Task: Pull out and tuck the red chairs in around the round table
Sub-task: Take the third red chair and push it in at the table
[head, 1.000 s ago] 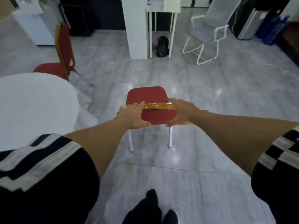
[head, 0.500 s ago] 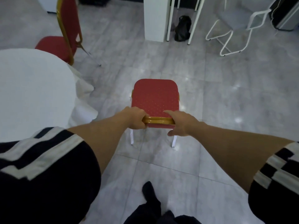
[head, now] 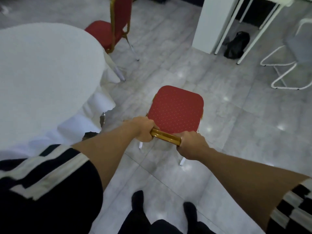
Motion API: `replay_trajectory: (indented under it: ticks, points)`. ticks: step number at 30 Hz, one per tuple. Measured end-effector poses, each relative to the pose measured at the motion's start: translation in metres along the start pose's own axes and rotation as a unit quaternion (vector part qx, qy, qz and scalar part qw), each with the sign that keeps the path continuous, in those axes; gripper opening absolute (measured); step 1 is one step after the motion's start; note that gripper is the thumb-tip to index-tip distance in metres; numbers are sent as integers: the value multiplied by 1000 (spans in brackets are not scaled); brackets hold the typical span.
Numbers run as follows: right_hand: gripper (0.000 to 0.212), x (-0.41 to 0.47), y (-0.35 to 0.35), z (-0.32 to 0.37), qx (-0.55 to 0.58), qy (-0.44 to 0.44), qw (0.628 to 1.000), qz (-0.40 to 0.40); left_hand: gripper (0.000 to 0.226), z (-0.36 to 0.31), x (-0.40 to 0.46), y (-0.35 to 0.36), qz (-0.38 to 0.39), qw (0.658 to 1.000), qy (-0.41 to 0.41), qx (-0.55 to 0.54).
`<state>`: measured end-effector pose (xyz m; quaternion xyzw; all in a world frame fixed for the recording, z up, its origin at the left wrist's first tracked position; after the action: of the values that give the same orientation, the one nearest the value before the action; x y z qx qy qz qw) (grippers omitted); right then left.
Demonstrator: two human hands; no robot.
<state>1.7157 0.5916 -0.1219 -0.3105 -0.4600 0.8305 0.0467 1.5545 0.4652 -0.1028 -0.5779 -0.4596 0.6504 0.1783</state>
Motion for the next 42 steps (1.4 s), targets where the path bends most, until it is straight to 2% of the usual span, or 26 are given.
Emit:
replay_trajectory:
  ticks: [3,8,14,20,26,32,35,38,42]
  points:
    - [28,-1,-6,-15,-22,-50,999,1,37,-19,-3,4,-14,998,-49,-22]
    - [40,-15,-18,-47,-62,-124,990,27,20,-71,-18,19,-18,992,-113,-53]
    - [46,-25,-25,-72,-107,-158,980,60,36,-118,-35,38,-35,977,-169,-127]
    - [36,-15,-40,-77,-157,-169,970,80,28,-141,-42,44,-68,965,-206,-149]
    - [29,-2,-49,-83,-198,-214,951,99,31,-158,-39,45,-78,949,-242,-187]
    - [29,24,-71,-87,-206,-274,931,129,29,-173,-24,30,-88,917,-320,-223]
    - [36,41,-89,-97,-227,-311,911,149,27,-187,-8,18,-96,893,-361,-252]
    - [47,59,-106,-107,-241,-343,892,169,11,-203,13,9,-86,873,-399,-266]
    - [61,87,-136,-122,-251,-377,870,197,24,-223,44,-12,-100,850,-432,-284]
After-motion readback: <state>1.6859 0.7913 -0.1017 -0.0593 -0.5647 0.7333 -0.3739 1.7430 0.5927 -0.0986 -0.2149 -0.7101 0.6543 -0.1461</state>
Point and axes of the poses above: each hand's wrist, its own x-axis towards the middle knuckle, its own y-axis out of the palm, z = x × y, the point moved 2 cm from there along x, towards the middle knuckle, and after that the axes turned 10 degrees about x, right-handed, at the moved point
